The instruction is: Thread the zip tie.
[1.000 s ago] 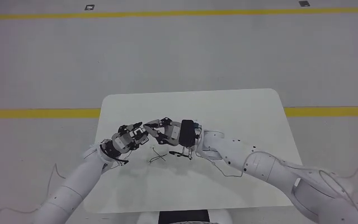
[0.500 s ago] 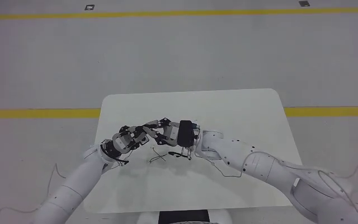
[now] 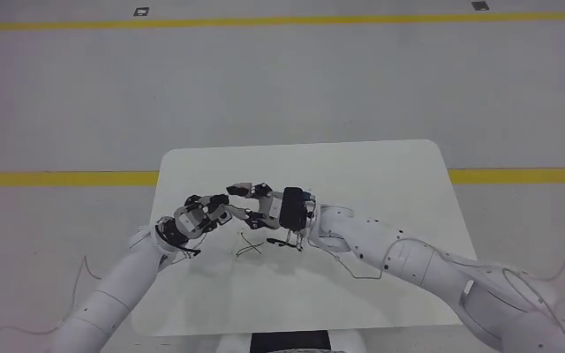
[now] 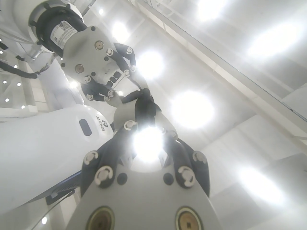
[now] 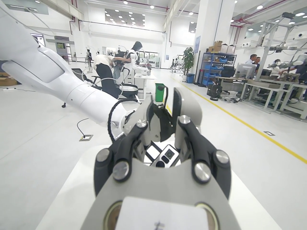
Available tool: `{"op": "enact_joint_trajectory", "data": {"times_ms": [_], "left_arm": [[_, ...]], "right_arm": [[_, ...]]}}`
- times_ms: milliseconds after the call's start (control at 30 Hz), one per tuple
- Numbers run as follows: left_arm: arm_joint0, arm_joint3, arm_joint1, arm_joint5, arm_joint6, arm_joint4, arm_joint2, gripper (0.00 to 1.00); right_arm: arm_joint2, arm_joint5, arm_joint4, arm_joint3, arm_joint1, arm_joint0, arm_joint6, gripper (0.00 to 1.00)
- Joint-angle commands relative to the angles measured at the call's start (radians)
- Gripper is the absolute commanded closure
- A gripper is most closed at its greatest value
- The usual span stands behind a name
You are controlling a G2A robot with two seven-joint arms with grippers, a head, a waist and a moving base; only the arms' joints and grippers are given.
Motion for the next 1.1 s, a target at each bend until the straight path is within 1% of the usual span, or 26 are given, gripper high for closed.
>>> {"op": "enact_joint_trajectory", "data": {"times_ms": [0, 133, 200, 300, 333, 367, 433, 467, 500, 800, 833, 867, 900, 1000, 1033, 1067], "left_arm": [[0.001, -0.001, 0.001, 0.000, 0.000, 0.000, -0.003, 1.00], [-0.008, 0.006, 0.008, 0.000, 0.000, 0.003, -0.020, 1.00], [-0.009, 0.005, 0.010, -0.004, 0.001, 0.019, -0.030, 1.00], [-0.002, 0.001, 0.012, -0.061, 0.016, 0.059, -0.047, 1.00], [0.001, -0.001, 0.012, -0.088, 0.025, 0.079, -0.053, 1.00], [0.003, -0.003, 0.012, -0.107, 0.031, 0.091, -0.057, 1.00], [0.007, -0.009, 0.013, -0.131, 0.042, 0.113, -0.062, 1.00], [0.009, -0.009, 0.013, -0.151, 0.059, 0.133, -0.068, 1.00], [0.010, -0.011, 0.013, -0.163, 0.071, 0.145, -0.070, 1.00], [0.010, -0.011, 0.013, -0.163, 0.071, 0.145, -0.070, 1.00], [0.008, -0.016, 0.013, -0.195, 0.100, 0.159, -0.076, 1.00], [0.013, -0.024, 0.012, -0.218, 0.116, 0.167, -0.077, 1.00], [0.019, -0.029, 0.011, -0.227, 0.121, 0.165, -0.081, 1.00], [0.019, -0.014, 0.012, -0.251, 0.112, 0.164, -0.103, 1.00], [0.016, -0.008, 0.012, -0.258, 0.111, 0.168, -0.113, 1.00], [0.014, -0.004, 0.012, -0.264, 0.109, 0.171, -0.120, 1.00]], "right_arm": [[0.002, 0.000, 0.005, -0.002, 0.006, 0.000, 0.003, 0.00], [0.006, 0.000, 0.022, -0.012, 0.021, -0.003, 0.022, 0.00], [0.005, 0.000, 0.037, -0.022, 0.029, -0.003, 0.036, 0.00], [0.002, 0.000, 0.079, -0.040, 0.047, -0.003, 0.063, 0.00], [0.000, 0.000, 0.103, -0.046, 0.054, -0.003, 0.079, 0.00], [0.000, 0.000, 0.127, -0.052, 0.060, -0.003, 0.094, 0.00], [0.000, 0.000, 0.183, -0.066, 0.070, -0.006, 0.123, 0.00], [0.000, 0.000, 0.183, -0.066, 0.070, -0.006, 0.123, 0.00], [0.000, 0.000, 0.183, -0.066, 0.070, -0.006, 0.123, 0.00], [0.000, 0.000, 0.183, -0.066, 0.070, -0.006, 0.123, 0.00], [0.000, 0.000, 0.183, -0.066, 0.070, -0.006, 0.123, 0.00], [0.000, 0.000, 0.183, -0.066, 0.070, -0.006, 0.123, 0.00], [0.000, 0.000, 0.183, -0.066, 0.070, -0.006, 0.123, 0.00], [0.000, 0.000, 0.183, -0.066, 0.070, -0.006, 0.123, 0.00], [0.001, 0.004, 0.181, -0.065, 0.070, -0.008, 0.127, 0.00], [0.010, 0.020, 0.165, -0.066, 0.070, -0.012, 0.143, 0.00]]}}
